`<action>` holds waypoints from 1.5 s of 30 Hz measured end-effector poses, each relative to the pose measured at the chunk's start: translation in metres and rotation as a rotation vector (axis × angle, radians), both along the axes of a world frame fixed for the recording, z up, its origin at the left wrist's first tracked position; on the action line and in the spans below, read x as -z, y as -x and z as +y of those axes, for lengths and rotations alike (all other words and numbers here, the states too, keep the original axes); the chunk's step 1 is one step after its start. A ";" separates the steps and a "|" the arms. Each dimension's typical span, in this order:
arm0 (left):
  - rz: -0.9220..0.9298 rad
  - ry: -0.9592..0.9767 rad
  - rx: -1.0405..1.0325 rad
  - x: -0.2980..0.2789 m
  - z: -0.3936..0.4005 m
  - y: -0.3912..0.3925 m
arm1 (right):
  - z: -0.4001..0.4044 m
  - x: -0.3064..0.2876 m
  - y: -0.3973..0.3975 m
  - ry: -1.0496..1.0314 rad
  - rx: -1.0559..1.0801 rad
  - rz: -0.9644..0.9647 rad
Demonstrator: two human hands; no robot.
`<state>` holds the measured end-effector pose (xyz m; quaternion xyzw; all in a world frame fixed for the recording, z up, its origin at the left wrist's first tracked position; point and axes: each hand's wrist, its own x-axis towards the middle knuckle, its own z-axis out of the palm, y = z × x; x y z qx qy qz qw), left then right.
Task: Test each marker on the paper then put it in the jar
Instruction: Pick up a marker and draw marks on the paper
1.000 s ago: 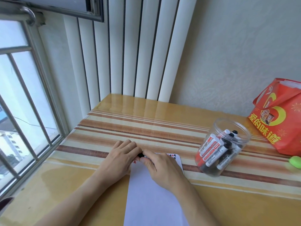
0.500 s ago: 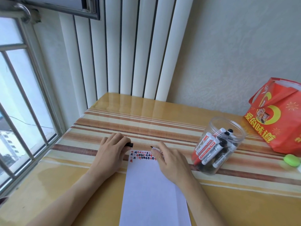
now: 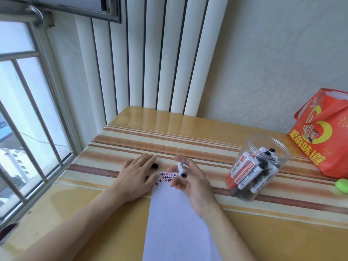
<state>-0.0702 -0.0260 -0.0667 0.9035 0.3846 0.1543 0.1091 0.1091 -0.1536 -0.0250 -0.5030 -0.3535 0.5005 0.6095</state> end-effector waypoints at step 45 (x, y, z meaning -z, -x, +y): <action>0.214 -0.027 0.170 0.003 -0.003 0.012 | 0.018 0.027 0.015 0.103 0.097 -0.543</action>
